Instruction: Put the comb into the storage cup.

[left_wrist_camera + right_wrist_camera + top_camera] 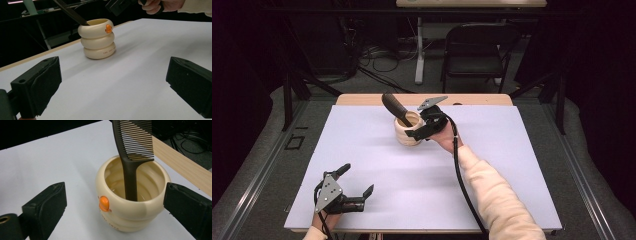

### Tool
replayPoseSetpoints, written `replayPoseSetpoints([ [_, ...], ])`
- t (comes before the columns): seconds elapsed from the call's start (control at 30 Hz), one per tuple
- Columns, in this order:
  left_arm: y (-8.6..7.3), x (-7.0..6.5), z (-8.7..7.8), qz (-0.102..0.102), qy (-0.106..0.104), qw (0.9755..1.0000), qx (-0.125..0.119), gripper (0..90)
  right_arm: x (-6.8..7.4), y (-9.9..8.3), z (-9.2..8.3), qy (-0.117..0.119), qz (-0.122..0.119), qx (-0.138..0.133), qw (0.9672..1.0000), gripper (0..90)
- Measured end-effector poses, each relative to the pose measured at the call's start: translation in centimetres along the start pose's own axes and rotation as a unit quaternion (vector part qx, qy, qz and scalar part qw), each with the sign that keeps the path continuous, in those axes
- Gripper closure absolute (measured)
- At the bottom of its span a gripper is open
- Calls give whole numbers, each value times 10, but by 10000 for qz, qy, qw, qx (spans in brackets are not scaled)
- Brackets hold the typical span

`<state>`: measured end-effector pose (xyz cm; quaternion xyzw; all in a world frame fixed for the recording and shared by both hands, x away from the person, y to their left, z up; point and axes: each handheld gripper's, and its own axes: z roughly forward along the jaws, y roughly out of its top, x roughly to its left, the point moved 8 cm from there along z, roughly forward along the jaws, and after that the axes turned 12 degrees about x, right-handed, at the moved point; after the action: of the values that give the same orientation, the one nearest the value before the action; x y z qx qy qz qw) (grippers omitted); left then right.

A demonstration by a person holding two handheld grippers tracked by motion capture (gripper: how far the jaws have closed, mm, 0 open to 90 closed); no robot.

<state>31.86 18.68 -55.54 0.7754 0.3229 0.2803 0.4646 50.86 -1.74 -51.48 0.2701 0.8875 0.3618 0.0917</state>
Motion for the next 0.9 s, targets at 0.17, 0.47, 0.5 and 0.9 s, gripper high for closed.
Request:
replayPoseSetpoints([
  [0.17, 0, 0, 0, 3, 5, 10000, 1, 0, 2, -5, -6, 56, -41, 68, 10000, 7],
  [0.47, -1, 0, -1, -7, 7, 10000, 10, 1, 9, -20, -18, 167, -144, 169, 9996, 0],
  [0.5, -1, 0, 0, -12, 4, 10000, 17, 0, 9, -22, -20, 158, -146, 154, 9997, 0],
  [0.9, -1, -1, 0, -20, 1, 10000, 30, 1, 14, -50, -43, 132, -48, 93, 9999, 0],
])
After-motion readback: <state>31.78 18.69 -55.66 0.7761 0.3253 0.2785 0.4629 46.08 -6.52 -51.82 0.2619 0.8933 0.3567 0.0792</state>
